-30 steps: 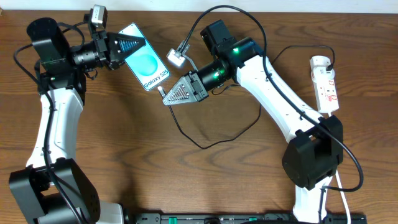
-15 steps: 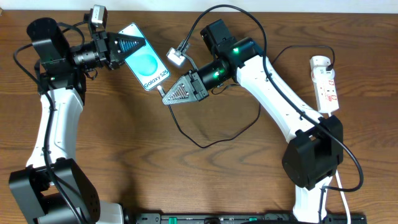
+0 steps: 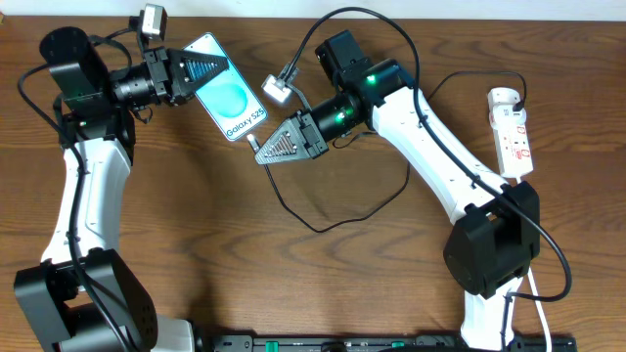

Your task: Plug charger to phone and switch on socket

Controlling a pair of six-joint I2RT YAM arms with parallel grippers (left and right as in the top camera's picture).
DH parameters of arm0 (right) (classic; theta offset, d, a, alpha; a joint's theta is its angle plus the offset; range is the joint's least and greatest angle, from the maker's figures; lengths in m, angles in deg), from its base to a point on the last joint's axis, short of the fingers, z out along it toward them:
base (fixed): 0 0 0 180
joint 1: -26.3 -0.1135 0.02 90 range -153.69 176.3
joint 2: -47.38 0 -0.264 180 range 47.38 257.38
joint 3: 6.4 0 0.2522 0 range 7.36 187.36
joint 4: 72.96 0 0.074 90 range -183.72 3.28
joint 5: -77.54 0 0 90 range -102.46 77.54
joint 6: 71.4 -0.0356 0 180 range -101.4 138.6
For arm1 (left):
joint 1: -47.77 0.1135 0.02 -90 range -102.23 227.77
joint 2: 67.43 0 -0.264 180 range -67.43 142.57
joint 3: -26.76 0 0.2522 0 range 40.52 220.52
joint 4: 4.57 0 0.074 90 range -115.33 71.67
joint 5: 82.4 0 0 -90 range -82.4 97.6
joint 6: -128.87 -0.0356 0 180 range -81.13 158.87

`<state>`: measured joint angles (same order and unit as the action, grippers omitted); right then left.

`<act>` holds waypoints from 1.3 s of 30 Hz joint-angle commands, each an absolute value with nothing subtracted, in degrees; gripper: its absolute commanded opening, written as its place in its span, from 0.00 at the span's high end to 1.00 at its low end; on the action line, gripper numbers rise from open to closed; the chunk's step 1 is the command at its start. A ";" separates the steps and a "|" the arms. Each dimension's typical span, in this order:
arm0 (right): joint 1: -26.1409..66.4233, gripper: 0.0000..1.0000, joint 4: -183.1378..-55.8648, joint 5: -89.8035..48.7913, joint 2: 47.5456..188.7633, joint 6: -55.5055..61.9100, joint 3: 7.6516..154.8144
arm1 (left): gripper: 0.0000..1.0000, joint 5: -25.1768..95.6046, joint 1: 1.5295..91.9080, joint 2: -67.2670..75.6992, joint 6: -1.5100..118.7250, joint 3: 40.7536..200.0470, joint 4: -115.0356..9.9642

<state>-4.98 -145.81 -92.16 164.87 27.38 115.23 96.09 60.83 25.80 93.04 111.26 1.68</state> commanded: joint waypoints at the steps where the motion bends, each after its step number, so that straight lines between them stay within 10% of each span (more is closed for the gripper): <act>1: -4.63 0.99 -145.76 -92.67 164.63 27.00 116.11 | 0.93 97.64 60.96 25.41 92.54 112.01 2.40; 39: -4.00 0.99 -144.91 -92.56 164.63 26.98 116.11 | 0.92 97.62 60.91 25.41 91.03 112.01 2.38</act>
<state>-3.52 -145.22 -91.11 164.87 27.38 115.23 96.09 60.83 25.80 92.32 111.26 1.70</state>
